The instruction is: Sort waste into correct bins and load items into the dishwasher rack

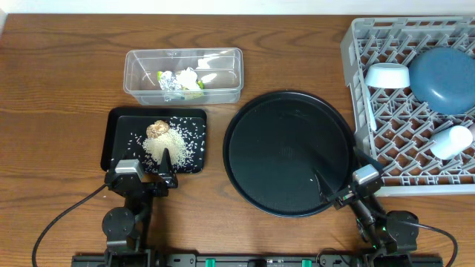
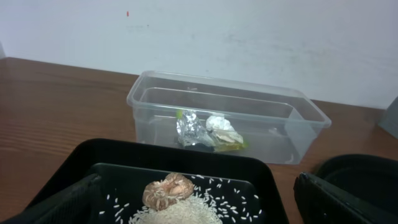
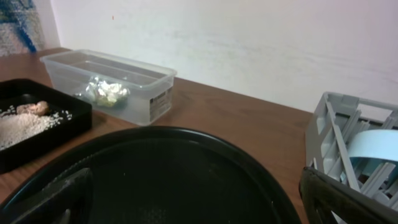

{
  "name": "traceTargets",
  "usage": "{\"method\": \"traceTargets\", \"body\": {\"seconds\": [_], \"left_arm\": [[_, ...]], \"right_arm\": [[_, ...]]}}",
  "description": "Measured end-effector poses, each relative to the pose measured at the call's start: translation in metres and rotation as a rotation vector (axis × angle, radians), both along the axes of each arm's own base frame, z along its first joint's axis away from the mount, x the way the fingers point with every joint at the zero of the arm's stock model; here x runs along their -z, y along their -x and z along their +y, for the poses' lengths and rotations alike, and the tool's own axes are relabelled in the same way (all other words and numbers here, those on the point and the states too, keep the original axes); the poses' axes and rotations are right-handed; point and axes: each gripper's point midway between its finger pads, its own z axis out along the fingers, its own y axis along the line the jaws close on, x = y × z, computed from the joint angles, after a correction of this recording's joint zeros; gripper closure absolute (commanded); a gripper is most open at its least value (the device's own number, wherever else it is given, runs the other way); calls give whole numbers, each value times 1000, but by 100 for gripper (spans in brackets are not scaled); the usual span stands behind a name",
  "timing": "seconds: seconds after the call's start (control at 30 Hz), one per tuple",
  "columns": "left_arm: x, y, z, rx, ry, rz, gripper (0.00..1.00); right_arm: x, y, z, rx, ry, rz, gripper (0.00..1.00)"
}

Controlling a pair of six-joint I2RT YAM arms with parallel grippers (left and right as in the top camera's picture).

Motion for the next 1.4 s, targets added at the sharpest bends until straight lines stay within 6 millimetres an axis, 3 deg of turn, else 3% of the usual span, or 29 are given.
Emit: {"method": "traceTargets", "body": {"seconds": [1.4], "left_arm": [[0, 0, 0, 1, -17, 2, 2]], "right_arm": [[0, 0, 0, 0, 0, 0, 1]]}}
